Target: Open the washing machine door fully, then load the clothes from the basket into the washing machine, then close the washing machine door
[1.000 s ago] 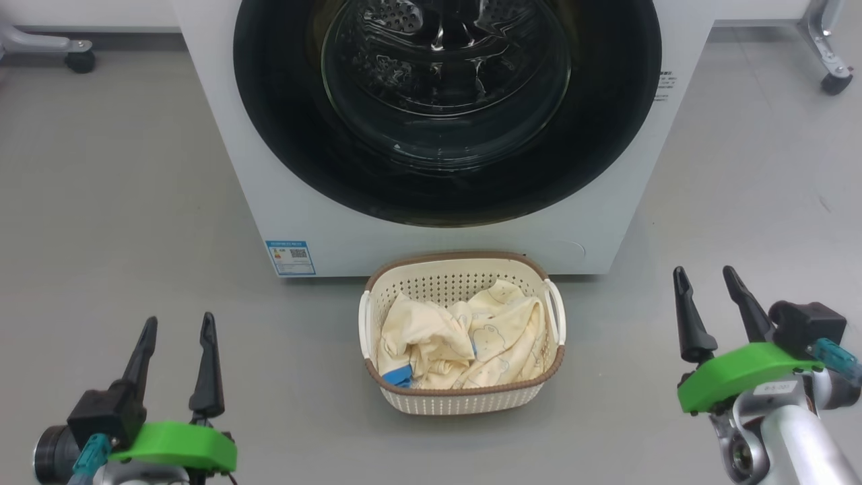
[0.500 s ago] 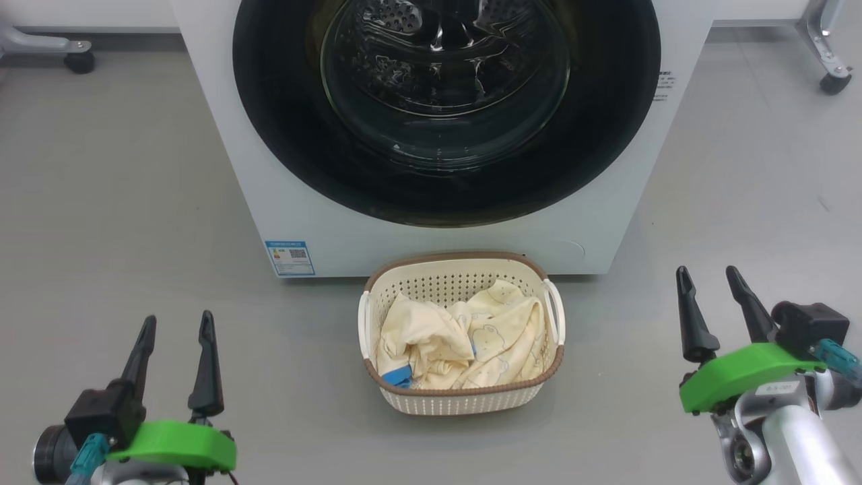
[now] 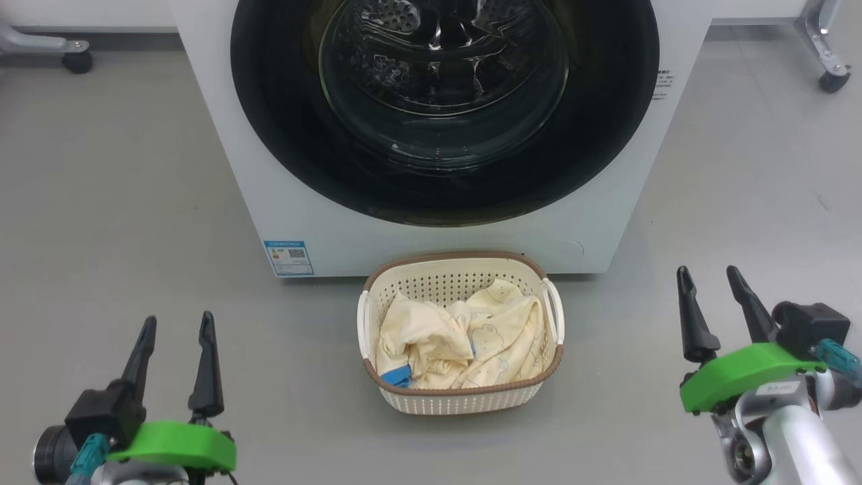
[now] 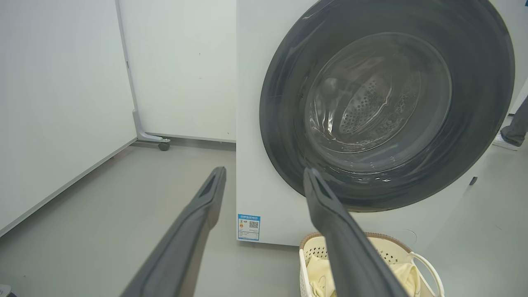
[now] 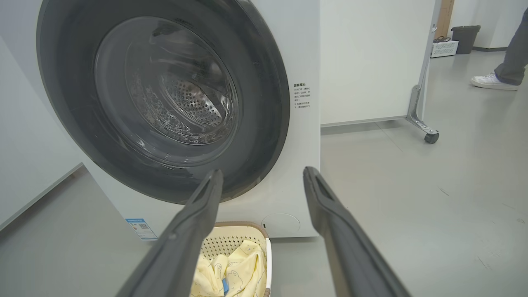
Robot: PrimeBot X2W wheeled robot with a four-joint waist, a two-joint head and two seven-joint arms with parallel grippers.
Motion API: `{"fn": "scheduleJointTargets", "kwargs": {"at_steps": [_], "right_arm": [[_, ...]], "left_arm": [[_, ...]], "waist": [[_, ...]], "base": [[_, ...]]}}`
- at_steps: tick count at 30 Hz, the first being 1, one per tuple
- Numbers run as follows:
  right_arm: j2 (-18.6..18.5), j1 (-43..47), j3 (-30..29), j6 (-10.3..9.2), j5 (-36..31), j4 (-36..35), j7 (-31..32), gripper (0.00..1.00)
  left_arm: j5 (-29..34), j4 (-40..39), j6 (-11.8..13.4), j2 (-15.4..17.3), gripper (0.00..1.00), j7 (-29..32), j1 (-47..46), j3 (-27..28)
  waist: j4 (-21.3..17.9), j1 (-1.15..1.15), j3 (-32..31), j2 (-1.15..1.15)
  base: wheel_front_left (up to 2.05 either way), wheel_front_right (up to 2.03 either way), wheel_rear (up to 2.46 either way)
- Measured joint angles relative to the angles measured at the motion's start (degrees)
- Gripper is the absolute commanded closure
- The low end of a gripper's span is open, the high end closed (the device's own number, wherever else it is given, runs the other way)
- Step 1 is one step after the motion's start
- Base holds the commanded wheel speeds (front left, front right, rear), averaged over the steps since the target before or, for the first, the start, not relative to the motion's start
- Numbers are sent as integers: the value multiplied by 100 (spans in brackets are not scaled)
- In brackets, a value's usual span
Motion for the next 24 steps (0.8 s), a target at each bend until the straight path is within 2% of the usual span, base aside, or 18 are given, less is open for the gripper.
{"fn": "scheduleJointTargets", "kwargs": {"at_steps": [10,24], "right_arm": [[3,0,-7,0,0,10,-5,0],[30,-1,-34,0,0,27,-7,0]], "left_arm": [[0,77,-2,33,0,0,-1,-47],[-11,103,-4,52,0,0,-13,-58]], "waist": [[-7,0,26,0],[15,0,65,0]], "base": [[55,55,-110],[120,120,-239]]}}
